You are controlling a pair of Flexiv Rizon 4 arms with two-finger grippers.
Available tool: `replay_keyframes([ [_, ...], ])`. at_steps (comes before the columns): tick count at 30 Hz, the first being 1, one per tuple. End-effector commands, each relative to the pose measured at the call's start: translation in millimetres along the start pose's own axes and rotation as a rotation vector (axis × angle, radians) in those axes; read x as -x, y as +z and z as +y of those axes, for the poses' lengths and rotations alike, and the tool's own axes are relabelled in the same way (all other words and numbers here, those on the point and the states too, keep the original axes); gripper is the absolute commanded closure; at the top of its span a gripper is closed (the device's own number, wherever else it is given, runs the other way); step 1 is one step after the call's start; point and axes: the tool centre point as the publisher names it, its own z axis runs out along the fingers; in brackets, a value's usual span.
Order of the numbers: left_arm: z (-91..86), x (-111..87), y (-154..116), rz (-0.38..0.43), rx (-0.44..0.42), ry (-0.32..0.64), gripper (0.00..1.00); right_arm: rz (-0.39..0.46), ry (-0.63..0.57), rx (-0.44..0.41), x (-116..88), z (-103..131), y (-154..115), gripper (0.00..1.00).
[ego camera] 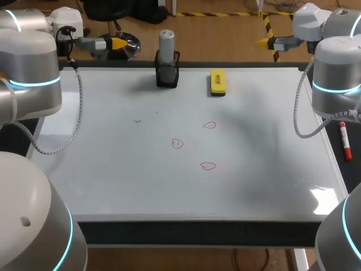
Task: Pick up the inspection probe, press it on each red-marked spot on the whiteboard one by one, put down the probe, pick up the eraser, and wipe off all the red marks.
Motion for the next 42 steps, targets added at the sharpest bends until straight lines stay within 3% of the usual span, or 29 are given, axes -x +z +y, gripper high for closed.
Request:
replay_keyframes([
  [1,0.1,0.2,0.3,0.000,0.000,-0.001,0.00,0.001,0.000,-0.002,0.5,0.3,0.6,0.00],
  [8,-0.8,-3.7,8.4,0.068,-0.020,0.032,0.00,0.001,0.000,-0.002,0.5,0.3,0.6,0.00],
  [11,-3.5,-6.9,11.8,0.139,-0.045,0.086,0.00,0.001,0.000,-0.002,0.5,0.3,0.6,0.00],
  [22,-19.8,-34.3,40.2,0.514,-0.091,0.306,0.00,0.001,0.000,-0.002,0.5,0.3,0.6,0.00],
  [31,-24.2,-53.2,83.3,0.790,-0.122,0.366,0.00,0.001,0.000,-0.002,0.5,0.3,0.6,0.00],
  [36,-23.7,-67.7,102.5,0.888,-0.161,0.388,0.00,0.001,0.000,-0.002,0.5,0.3,0.6,0.00],
  [42,-13.3,-74.8,124.3,0.950,-0.211,0.389,0.00,0.001,0.000,-0.002,0.5,0.3,0.6,0.00],
])
